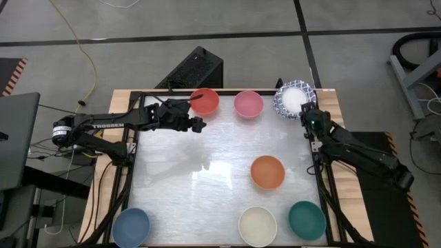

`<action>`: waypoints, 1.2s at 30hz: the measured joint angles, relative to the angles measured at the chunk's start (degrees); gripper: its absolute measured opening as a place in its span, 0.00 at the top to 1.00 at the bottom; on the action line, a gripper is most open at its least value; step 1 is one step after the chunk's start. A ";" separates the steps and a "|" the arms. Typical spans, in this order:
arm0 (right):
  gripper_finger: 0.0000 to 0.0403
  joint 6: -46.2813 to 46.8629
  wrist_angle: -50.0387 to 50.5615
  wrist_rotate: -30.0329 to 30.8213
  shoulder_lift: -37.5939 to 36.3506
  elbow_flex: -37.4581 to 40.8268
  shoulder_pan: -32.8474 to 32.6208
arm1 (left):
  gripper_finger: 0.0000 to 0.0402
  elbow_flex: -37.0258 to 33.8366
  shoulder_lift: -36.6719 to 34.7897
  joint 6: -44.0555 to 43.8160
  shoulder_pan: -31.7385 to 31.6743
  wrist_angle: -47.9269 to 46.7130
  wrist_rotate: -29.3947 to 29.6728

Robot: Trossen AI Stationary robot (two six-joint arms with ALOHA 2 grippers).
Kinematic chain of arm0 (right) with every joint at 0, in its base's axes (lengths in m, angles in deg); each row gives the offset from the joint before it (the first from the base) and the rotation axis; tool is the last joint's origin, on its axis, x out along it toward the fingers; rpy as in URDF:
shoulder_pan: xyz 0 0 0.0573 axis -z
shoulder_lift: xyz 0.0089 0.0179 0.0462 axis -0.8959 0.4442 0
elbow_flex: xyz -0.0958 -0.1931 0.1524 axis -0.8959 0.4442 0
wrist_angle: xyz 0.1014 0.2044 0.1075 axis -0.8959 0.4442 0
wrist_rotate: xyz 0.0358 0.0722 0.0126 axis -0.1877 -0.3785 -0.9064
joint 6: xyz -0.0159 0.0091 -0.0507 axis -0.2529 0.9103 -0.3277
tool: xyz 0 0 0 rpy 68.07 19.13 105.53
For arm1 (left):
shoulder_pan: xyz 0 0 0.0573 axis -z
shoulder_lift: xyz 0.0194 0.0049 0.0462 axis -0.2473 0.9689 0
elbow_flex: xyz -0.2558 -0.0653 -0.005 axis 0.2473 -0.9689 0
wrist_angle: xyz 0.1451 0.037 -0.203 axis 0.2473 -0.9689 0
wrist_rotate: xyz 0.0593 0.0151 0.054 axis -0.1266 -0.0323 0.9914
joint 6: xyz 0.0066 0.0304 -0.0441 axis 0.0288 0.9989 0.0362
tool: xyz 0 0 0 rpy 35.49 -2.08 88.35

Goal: Nest bowls inside each other
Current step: Stack the blue patterned bowl on top of the blue patterned bowl

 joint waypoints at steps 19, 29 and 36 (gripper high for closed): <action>0.99 1.81 -7.41 1.51 12.69 0.00 0.03 | 0.45 0.00 0.00 0.00 -0.02 0.00 0.09; 0.97 1.92 -7.98 0.46 14.19 0.00 -0.11 | 0.45 0.00 0.00 0.00 -0.02 0.02 0.15; 0.87 1.92 -8.79 0.05 14.12 0.00 -0.11 | 0.45 0.00 0.00 -0.02 -0.02 0.02 0.09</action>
